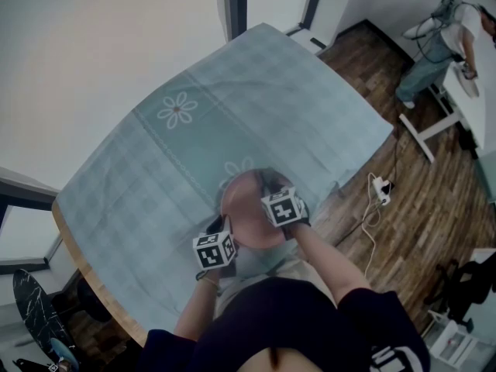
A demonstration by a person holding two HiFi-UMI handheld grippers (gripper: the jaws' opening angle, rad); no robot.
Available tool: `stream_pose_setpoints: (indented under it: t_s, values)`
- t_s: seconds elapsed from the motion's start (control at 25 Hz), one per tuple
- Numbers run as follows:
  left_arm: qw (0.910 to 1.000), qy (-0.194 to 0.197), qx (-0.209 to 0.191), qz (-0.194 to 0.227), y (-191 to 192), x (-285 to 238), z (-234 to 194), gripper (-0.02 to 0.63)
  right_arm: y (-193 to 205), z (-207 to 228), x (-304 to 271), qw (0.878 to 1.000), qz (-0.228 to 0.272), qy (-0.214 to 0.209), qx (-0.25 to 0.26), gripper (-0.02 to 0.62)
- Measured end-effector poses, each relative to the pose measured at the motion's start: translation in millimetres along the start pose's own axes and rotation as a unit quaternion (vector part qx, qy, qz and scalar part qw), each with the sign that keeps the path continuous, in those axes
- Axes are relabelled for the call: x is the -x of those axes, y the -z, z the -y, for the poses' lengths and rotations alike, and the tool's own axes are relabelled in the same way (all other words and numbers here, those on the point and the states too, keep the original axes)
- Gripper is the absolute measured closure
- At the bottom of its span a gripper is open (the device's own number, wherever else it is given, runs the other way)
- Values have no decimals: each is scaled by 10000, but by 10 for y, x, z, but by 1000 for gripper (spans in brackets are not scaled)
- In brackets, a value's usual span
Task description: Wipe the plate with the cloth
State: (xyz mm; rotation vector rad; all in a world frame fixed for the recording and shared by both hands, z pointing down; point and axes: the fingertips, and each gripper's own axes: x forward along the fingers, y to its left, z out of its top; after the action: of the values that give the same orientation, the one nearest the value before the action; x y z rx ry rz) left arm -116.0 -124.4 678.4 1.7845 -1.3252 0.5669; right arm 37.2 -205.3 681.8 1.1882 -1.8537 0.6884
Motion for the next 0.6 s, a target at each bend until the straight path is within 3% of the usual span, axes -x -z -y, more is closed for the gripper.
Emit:
stream_pose_setpoints:
  t_s: [0.6]
  values:
    - [10000,-44,16,5,4,2,-5,547,-53,-167,-76,9998,-40,-206,68,563]
